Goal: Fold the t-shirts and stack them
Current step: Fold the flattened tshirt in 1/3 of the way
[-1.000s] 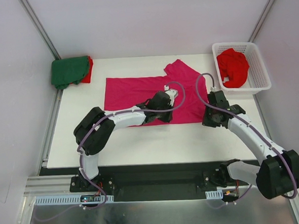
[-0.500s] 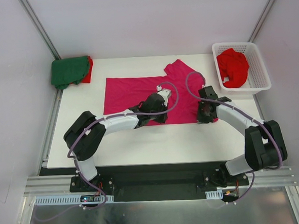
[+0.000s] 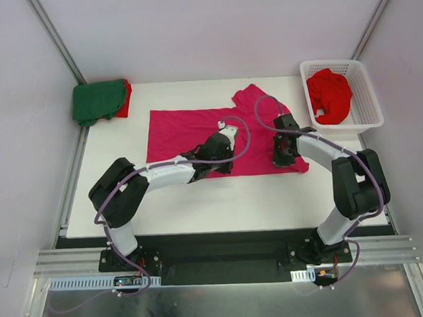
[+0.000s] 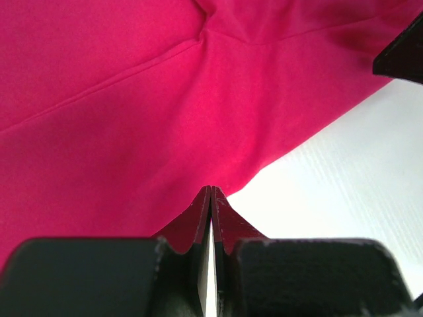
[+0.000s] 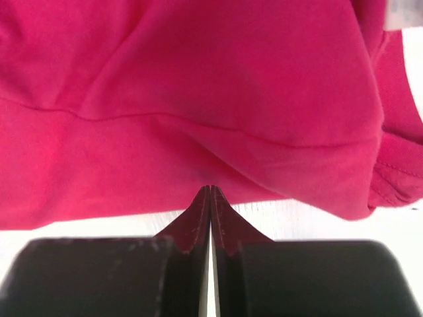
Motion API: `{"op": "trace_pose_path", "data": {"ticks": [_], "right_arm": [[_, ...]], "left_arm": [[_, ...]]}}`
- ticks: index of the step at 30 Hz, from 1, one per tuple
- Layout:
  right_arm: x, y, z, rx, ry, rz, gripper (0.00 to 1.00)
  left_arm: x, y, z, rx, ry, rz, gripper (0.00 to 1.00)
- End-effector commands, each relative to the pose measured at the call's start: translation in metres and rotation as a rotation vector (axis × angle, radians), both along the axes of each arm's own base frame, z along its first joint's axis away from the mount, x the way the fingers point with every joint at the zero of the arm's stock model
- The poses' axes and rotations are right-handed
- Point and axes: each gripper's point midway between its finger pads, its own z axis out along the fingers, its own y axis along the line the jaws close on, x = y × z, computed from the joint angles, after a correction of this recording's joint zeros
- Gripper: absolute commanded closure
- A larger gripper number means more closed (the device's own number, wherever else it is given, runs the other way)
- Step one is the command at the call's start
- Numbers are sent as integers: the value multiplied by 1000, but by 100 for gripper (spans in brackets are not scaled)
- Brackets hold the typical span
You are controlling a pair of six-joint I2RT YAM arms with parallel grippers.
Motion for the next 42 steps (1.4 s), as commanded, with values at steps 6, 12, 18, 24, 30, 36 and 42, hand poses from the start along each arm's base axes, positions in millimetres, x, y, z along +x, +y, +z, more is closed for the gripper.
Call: {"op": "trace_pose_path", "data": {"ticks": [6,12,18,24,30,36,42], "right_arm": [[22,-10,-1,-87,12,5,99],[21,-25,-6,-139,44,-15,99],[12,-42,-7,-176,71,-38,99],[1,-64,-5,-226,101,-79,99],[-5,-75,-5,-261,131,-89,99],[-14,-86,-5,-316,165,-98,99],[-24,-100,-1,-372,188,-127,99]], "left_arm": [[5,34,-32,137,27,93,100],[1,53,-44,147,73,141,100],[0,80,-53,170,95,198,100],[7,110,-55,181,104,264,100],[10,133,-53,192,101,307,100],[10,139,-53,198,97,319,100],[10,142,-54,209,96,324,100]]}}
